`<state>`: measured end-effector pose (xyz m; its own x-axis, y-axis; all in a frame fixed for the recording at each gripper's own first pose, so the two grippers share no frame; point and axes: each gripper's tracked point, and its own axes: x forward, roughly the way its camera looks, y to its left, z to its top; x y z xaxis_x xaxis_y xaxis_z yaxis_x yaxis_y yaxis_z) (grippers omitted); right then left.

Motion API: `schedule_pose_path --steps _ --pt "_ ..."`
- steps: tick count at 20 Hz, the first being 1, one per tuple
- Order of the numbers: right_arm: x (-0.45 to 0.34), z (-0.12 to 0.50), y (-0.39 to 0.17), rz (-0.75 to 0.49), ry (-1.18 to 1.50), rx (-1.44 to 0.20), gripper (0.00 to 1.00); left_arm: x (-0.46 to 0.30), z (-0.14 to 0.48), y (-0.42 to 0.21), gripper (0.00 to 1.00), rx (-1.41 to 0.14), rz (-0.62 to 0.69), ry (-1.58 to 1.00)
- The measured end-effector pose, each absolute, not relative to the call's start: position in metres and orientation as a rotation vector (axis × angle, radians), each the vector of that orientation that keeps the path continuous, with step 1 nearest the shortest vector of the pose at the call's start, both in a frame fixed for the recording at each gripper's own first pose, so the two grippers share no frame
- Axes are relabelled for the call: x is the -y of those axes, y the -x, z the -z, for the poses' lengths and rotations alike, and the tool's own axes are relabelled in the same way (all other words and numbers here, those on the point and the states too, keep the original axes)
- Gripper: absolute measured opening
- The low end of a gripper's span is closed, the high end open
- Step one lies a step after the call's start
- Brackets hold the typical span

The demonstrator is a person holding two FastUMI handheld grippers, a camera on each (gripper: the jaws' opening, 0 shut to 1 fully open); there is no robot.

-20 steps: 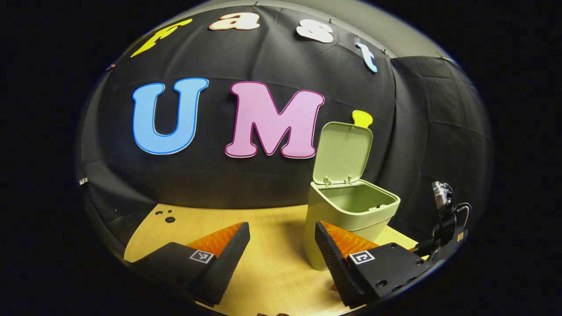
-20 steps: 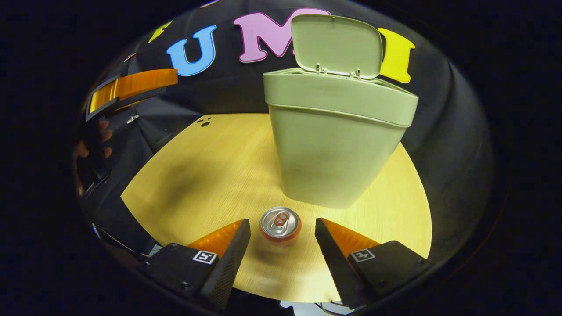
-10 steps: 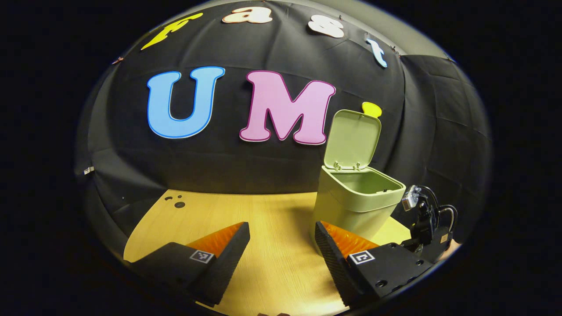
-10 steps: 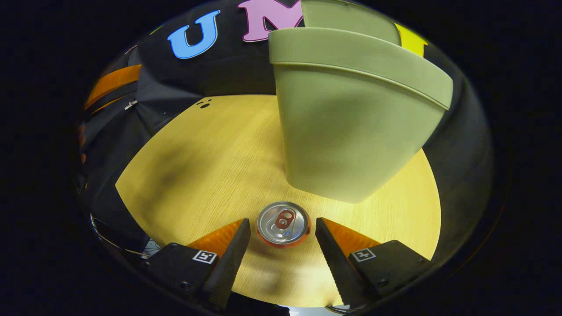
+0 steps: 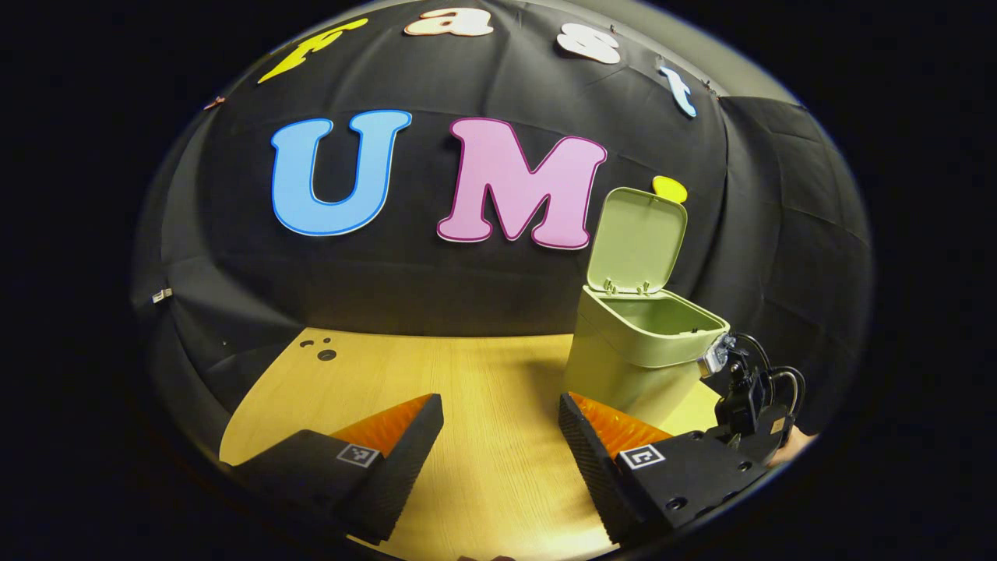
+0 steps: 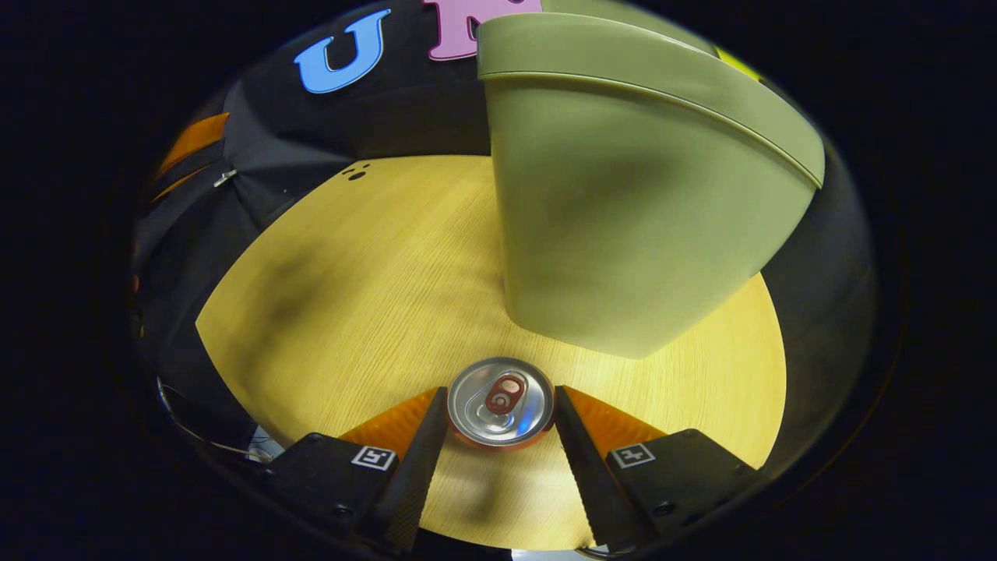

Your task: Press the lid of the desktop garbage bin to open it, pick up the crumpled paper on the desktop and throw it into the bin, then pick up the pop can on the desktop and drop it into the bin, and finally close the garbage bin lid.

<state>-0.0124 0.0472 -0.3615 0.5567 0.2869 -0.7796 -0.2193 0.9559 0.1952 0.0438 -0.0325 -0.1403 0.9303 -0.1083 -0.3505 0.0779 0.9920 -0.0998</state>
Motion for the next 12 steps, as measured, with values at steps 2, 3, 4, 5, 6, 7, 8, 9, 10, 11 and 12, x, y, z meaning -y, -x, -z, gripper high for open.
schedule_pose_path --steps 2,3,4,5,6,7,8,9,10,11,12 --pt "-0.044 0.353 0.011 -0.295 -0.091 -0.918 0.84 0.034 0.141 -0.044 0.96 -0.366 0.099 0.084" --pt "-0.043 0.346 0.011 -0.294 -0.096 -0.905 0.84 0.034 0.142 -0.044 0.96 -0.368 0.101 0.084" --pt "-0.041 0.337 0.009 -0.297 -0.097 -0.888 0.83 0.034 0.143 -0.044 0.96 -0.37 0.101 0.083" --pt "-0.039 0.327 0.009 -0.298 -0.095 -0.87 0.83 0.034 0.143 -0.045 0.96 -0.371 0.102 0.085" --pt "-0.037 0.316 0.008 -0.304 -0.094 -0.856 0.83 0.034 0.144 -0.045 0.96 -0.372 0.102 0.087" --pt "-0.034 0.305 0.009 -0.305 -0.094 -0.845 0.83 0.035 0.144 -0.046 0.96 -0.372 0.103 0.089" --pt "-0.032 0.292 0.009 -0.31 -0.099 -0.829 0.83 0.035 0.145 -0.046 0.96 -0.372 0.103 0.09" --pt "-0.03 0.276 0.008 -0.311 -0.106 -0.803 0.83 0.035 0.145 -0.047 0.96 -0.373 0.104 0.089" --pt "-0.029 0.259 0.006 -0.315 -0.116 -0.775 0.83 0.035 0.146 -0.047 0.96 -0.374 0.105 0.086" --pt "-0.026 0.241 0.005 -0.315 -0.124 -0.748 0.83 0.035 0.146 -0.047 0.96 -0.376 0.106 0.084" --pt "-0.023 0.222 0.0 -0.315 -0.132 -0.714 0.83 0.035 0.146 -0.048 0.96 -0.377 0.107 0.085"
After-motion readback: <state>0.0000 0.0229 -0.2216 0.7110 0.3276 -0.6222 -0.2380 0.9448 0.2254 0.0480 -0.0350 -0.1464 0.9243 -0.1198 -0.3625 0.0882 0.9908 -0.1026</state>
